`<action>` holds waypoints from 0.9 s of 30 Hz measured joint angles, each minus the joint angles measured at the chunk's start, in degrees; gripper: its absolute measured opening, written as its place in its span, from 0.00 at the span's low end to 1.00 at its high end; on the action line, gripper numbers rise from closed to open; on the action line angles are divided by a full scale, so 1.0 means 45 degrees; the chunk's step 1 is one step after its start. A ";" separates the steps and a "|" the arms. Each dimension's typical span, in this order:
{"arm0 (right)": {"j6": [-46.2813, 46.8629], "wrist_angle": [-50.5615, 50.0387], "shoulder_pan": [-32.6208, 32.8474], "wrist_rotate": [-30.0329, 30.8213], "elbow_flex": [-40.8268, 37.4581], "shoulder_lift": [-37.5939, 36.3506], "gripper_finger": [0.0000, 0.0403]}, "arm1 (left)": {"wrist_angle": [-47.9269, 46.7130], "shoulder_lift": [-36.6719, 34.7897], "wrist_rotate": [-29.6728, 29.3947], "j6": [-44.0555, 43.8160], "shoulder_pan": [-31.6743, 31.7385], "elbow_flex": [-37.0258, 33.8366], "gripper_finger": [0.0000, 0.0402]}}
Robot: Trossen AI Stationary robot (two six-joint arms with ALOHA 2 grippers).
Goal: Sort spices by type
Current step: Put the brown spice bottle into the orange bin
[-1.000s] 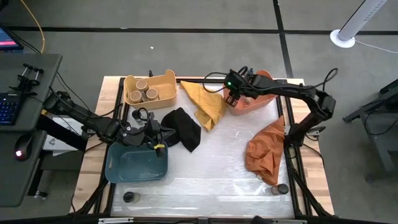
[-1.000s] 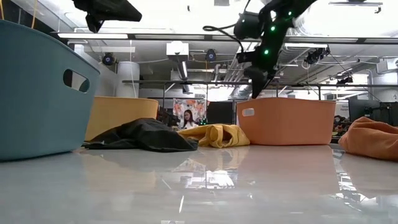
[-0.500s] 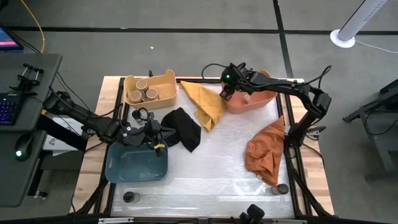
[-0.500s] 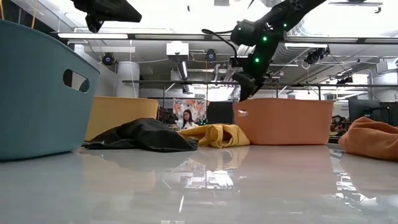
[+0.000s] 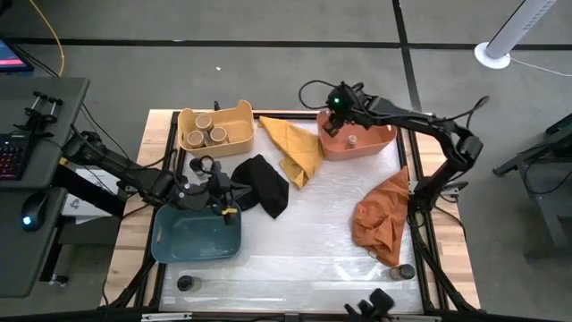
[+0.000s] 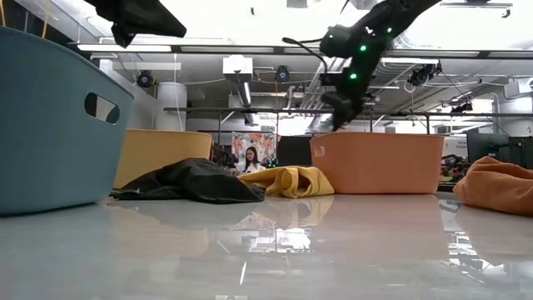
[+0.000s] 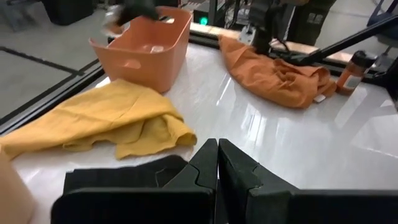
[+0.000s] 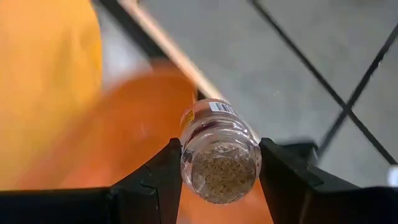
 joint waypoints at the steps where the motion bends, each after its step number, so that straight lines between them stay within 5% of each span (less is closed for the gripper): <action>1: -0.0054 -0.0788 -0.0090 -0.0004 0.0000 -0.0111 0.42 | -0.0150 0.0000 0.0003 -0.0123 0.0000 0.0000 0.00; 7: 0.0831 -0.4535 -0.1282 -0.0726 -0.0022 -0.0331 0.42 | -0.0312 0.0056 -0.0023 -0.0269 0.0000 0.0000 0.00; 27: 0.5757 -0.2641 -0.4108 -0.2909 -0.1987 0.0886 0.42 | 0.0219 0.1134 -0.0340 -0.0267 0.0010 0.0000 0.00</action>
